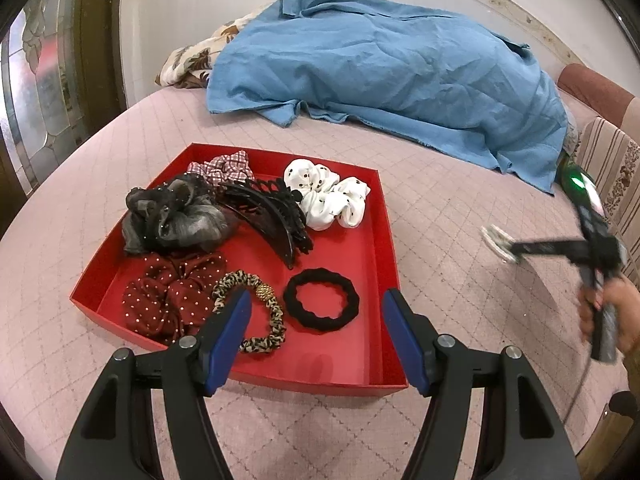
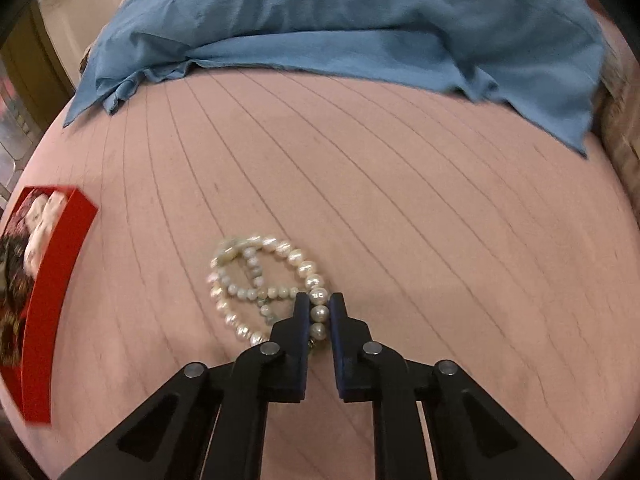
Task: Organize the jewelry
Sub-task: 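Move the open right tool to the pearl bracelet with green bead, then grasp the small grey pearl bracelet with left tool while right tool reaches the white pearl bracelet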
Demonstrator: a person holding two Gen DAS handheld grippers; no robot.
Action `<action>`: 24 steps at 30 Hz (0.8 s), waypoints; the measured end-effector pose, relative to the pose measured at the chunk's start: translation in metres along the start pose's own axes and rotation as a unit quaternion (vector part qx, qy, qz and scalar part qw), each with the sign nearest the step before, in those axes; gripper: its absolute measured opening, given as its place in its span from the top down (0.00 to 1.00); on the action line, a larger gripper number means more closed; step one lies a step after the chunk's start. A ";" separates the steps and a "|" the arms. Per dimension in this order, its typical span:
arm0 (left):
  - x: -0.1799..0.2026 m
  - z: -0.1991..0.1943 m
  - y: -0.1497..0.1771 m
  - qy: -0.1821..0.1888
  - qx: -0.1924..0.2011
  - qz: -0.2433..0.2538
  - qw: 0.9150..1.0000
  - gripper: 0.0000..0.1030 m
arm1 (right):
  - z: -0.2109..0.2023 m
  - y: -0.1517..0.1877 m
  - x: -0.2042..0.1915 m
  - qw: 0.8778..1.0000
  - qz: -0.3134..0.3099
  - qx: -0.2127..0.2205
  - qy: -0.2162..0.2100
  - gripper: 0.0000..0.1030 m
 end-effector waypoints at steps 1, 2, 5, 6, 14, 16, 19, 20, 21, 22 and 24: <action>0.001 -0.001 0.000 0.000 0.002 0.001 1.000 0.35 | -0.009 0.010 0.005 1.000 0.004 0.001 -0.001 0.90; 0.001 -0.002 0.001 0.000 0.004 0.001 1.000 0.35 | -0.016 0.019 0.008 1.000 0.008 0.004 -0.003 0.90; 0.006 -0.007 0.004 0.001 0.010 0.007 1.000 0.35 | -0.054 0.052 0.024 0.999 0.028 0.017 -0.036 0.90; 0.008 -0.008 0.005 -0.001 0.011 0.010 1.000 0.35 | -0.068 0.062 0.030 0.996 0.048 0.023 -0.074 0.90; 0.042 -0.024 0.019 0.016 0.000 0.032 0.999 0.35 | -0.142 0.092 0.038 0.926 0.159 0.070 -0.335 0.90; 0.051 -0.033 0.023 0.025 -0.004 0.036 0.999 0.35 | -0.147 0.089 0.031 0.909 0.166 0.078 -0.374 0.90; 0.062 -0.044 0.028 0.039 -0.012 0.033 0.999 0.35 | -0.146 0.087 0.017 0.893 0.167 0.087 -0.410 0.90; 0.065 -0.047 0.030 0.043 -0.017 0.032 0.998 0.35 | -0.142 0.087 0.012 0.892 0.165 0.082 -0.412 0.90; 0.068 -0.049 0.031 0.045 -0.021 0.031 0.998 0.35 | -0.136 0.087 0.010 0.906 0.159 0.075 -0.384 0.90; 0.069 -0.050 0.032 0.046 -0.024 0.032 0.998 0.35 | -0.135 0.090 0.010 0.922 0.149 0.070 -0.351 0.90; 0.074 -0.055 0.033 0.046 -0.028 0.034 0.998 0.35 | -0.125 0.094 0.012 0.957 0.108 0.064 -0.260 0.90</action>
Point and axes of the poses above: each gripper's, at about its wrist camera, not at the fingertips, and z roughly the way its jaws point, x to its right, y to its underside, the point moved 6 cm from there along z, roughly the way its jaws point, and after that the axes turned 8 degrees about -y, right-handed, at the moved point
